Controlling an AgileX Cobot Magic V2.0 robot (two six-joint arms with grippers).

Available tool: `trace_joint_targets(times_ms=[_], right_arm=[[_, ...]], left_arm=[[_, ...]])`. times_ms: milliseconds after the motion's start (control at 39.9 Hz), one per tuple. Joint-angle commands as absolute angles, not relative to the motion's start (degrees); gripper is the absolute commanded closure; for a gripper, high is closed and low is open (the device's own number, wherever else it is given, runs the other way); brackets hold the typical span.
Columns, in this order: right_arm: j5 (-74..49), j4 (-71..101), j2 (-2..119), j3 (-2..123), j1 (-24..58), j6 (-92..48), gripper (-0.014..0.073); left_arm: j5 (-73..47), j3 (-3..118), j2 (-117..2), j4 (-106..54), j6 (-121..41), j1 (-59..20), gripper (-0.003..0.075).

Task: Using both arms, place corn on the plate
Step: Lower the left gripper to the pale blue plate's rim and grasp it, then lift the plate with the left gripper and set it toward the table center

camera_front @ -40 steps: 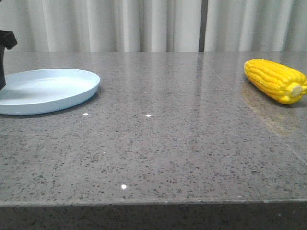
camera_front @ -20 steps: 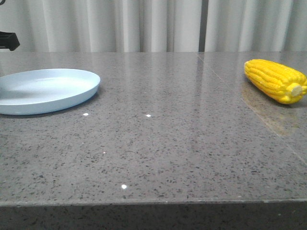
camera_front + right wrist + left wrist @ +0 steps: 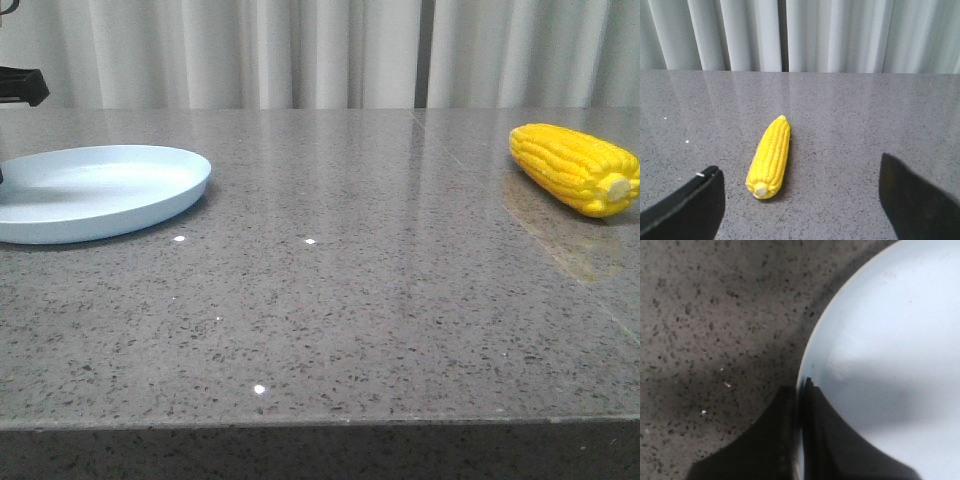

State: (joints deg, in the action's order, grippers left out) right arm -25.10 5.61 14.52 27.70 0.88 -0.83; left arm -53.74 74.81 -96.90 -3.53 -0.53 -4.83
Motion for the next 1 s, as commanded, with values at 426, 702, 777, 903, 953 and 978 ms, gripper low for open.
trace_joint_targets(times_ms=[426,702,777,903,953,978], right_arm=[[-20.49,5.95,15.49,29.30,0.68,-1.25,-0.0052],[-20.49,5.95,15.49,29.30,0.68,-1.25,-0.0052],[-20.49,5.95,15.49,29.30,0.68,-1.25,-0.0052],[-20.49,5.95,15.49,29.30,0.68,-1.25,-0.0052],[-20.49,5.95,15.49,29.30,0.68,-1.25,-0.0052],[-20.49,5.95,15.49,29.30,0.68,-1.25,-0.0052]], left_arm=[[-44.14,76.10,-88.10,-28.61,-1.67,-10.31,0.0740],[-41.31,76.10,-93.55,-29.53,-0.46,-18.07,0.0740],[-41.55,76.10,-95.07,-29.53,0.00,-18.33,0.0740],[-41.58,76.10,-96.02,-29.24,0.00,-18.33,0.0740],[-41.58,76.10,-96.02,-29.24,0.00,-18.33,0.0738],[-41.58,76.10,-96.02,-29.24,0.00,-18.33,0.0736]])
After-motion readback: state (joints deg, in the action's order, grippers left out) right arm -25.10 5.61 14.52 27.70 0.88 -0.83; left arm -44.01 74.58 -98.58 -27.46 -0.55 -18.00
